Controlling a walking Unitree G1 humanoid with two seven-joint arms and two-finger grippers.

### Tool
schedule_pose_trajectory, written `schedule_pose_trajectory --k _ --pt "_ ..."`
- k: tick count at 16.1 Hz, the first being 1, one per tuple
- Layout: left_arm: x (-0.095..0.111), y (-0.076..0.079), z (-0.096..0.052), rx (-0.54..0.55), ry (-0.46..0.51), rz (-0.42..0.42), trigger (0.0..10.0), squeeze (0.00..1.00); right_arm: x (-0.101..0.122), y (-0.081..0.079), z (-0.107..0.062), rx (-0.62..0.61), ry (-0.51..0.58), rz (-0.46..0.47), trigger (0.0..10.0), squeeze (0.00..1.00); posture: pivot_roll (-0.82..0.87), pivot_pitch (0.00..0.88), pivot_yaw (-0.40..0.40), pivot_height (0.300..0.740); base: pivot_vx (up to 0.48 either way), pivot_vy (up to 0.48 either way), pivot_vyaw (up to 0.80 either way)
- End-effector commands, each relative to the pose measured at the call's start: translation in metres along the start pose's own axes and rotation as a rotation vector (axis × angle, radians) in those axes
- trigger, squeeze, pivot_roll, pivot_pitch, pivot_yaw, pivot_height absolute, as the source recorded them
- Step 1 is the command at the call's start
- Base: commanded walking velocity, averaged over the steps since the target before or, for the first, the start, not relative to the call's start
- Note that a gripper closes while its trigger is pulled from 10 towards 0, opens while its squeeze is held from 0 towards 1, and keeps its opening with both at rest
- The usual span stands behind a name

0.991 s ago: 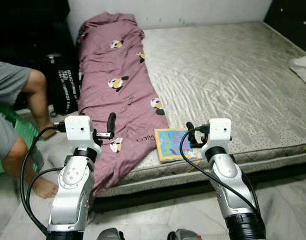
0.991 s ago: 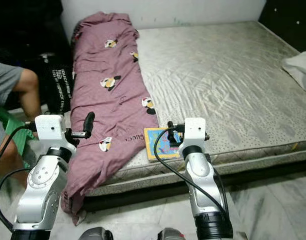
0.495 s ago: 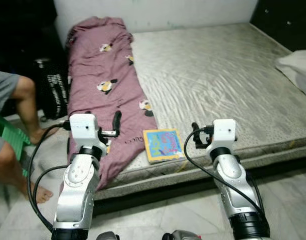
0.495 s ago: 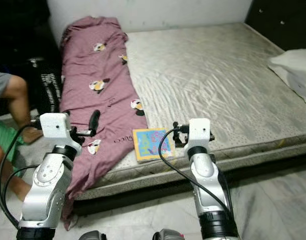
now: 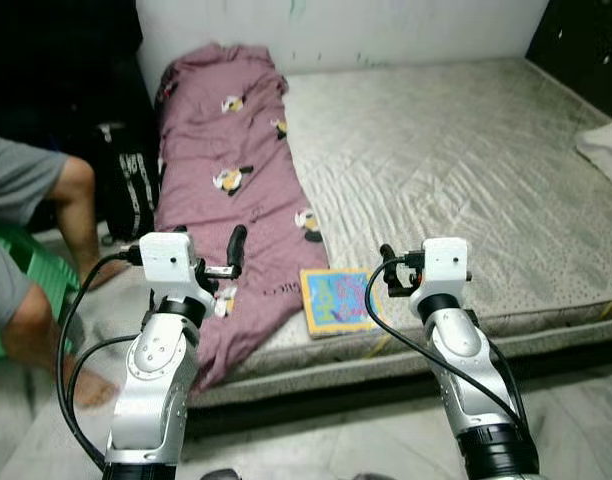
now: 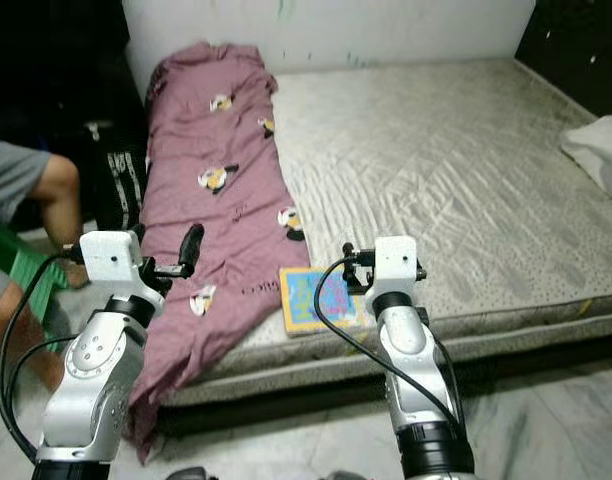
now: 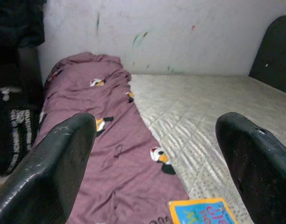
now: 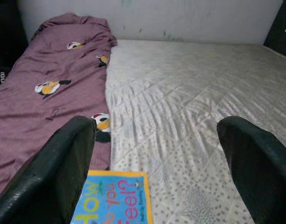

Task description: Clean up the room

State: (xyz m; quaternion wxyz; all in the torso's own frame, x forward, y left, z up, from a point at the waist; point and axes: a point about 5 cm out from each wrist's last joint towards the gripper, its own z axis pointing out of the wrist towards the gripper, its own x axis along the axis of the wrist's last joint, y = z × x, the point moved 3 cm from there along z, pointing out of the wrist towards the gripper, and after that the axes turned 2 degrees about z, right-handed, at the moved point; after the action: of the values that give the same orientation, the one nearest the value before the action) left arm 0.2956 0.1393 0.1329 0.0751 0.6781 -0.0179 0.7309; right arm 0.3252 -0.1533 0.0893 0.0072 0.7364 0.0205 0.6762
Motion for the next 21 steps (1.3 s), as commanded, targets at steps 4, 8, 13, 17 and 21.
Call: schedule_pose_trajectory --k 4,8,13,17,21 --pt "0.002 0.000 -0.003 -0.001 0.010 0.003 10.0 0.00 0.002 0.000 0.000 0.005 0.008 0.004 10.0 0.00 -0.04 0.036 0.012 0.740 0.354 0.000 -0.10" --pt "0.001 -0.002 -0.005 0.009 0.006 0.004 10.0 0.00 0.001 0.000 0.000 0.008 0.006 0.000 10.0 0.00 -0.03 0.037 0.012 0.740 0.340 0.000 0.00" --pt "-0.002 -0.006 -0.003 0.067 -0.022 0.012 10.0 0.00 0.001 0.000 0.000 0.008 0.006 -0.002 10.0 0.00 -0.03 0.035 0.011 0.740 0.193 0.000 0.00" --pt "-0.018 -0.013 -0.007 0.153 -0.139 -0.035 10.0 0.00 0.001 0.001 -0.001 0.006 0.005 -0.002 10.0 0.00 -0.03 0.037 0.009 0.740 0.000 0.000 0.00" --pt "-0.014 -0.010 -0.008 0.087 -0.103 0.021 10.0 0.00 0.001 -0.001 0.000 0.014 0.006 -0.017 10.0 0.00 -0.03 0.036 0.007 0.740 0.000 0.000 0.00"
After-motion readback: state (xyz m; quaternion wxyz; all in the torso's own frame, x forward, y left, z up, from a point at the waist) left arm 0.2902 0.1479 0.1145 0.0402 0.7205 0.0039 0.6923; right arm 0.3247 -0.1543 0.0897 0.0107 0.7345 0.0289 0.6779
